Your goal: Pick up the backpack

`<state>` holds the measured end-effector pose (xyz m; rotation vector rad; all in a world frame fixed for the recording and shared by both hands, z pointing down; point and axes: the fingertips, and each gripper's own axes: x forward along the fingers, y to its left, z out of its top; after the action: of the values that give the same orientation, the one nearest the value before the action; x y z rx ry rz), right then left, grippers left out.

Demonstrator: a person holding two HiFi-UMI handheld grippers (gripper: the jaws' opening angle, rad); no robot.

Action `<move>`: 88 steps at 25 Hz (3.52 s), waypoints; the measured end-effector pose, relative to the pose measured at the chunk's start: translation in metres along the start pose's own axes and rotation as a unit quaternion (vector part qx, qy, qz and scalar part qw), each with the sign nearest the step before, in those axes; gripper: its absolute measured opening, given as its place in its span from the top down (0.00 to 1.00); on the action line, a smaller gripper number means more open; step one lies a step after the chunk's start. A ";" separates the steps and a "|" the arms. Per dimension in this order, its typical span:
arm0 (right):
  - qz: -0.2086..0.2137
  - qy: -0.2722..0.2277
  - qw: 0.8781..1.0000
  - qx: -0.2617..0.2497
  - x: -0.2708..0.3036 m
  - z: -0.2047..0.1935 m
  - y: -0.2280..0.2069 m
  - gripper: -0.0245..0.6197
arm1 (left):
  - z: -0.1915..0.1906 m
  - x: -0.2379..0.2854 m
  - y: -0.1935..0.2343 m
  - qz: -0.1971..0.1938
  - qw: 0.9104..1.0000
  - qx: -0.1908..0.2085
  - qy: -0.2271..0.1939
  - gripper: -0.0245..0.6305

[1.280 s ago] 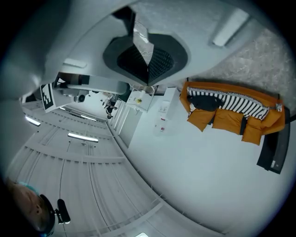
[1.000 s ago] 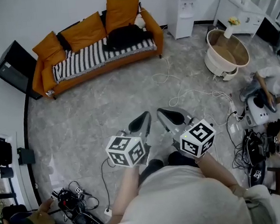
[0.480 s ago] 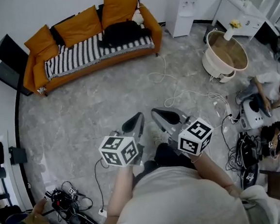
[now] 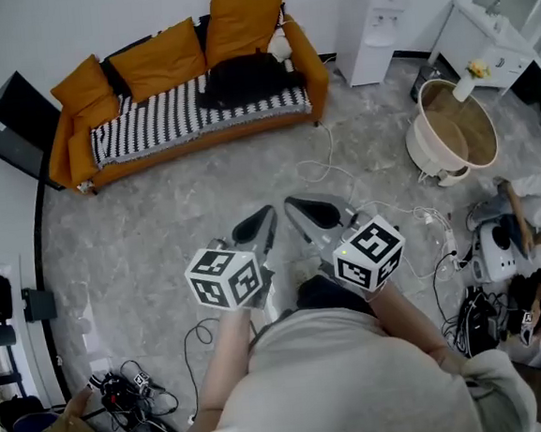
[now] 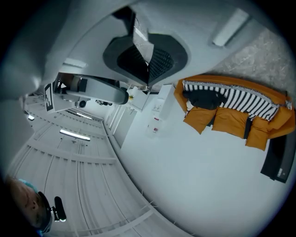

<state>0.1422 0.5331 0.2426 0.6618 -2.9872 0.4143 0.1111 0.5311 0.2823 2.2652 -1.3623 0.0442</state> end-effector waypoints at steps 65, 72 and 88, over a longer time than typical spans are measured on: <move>-0.061 0.055 0.996 0.042 0.418 0.112 -0.426 0.96 | 0.259 0.374 0.408 -0.021 0.999 -0.046 0.017 0.95; -0.046 0.068 0.996 0.039 0.452 0.126 -0.500 0.96 | 0.291 0.445 0.442 -0.007 0.998 -0.056 0.009 0.95; -0.015 0.107 0.989 0.096 0.487 0.122 -0.633 0.96 | 0.305 0.560 0.482 0.042 0.993 -0.103 0.035 0.95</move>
<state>-0.0321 -0.2500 0.3357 0.6291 -2.7537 0.7281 -0.0792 -0.2422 0.3566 2.0174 -1.3588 0.0110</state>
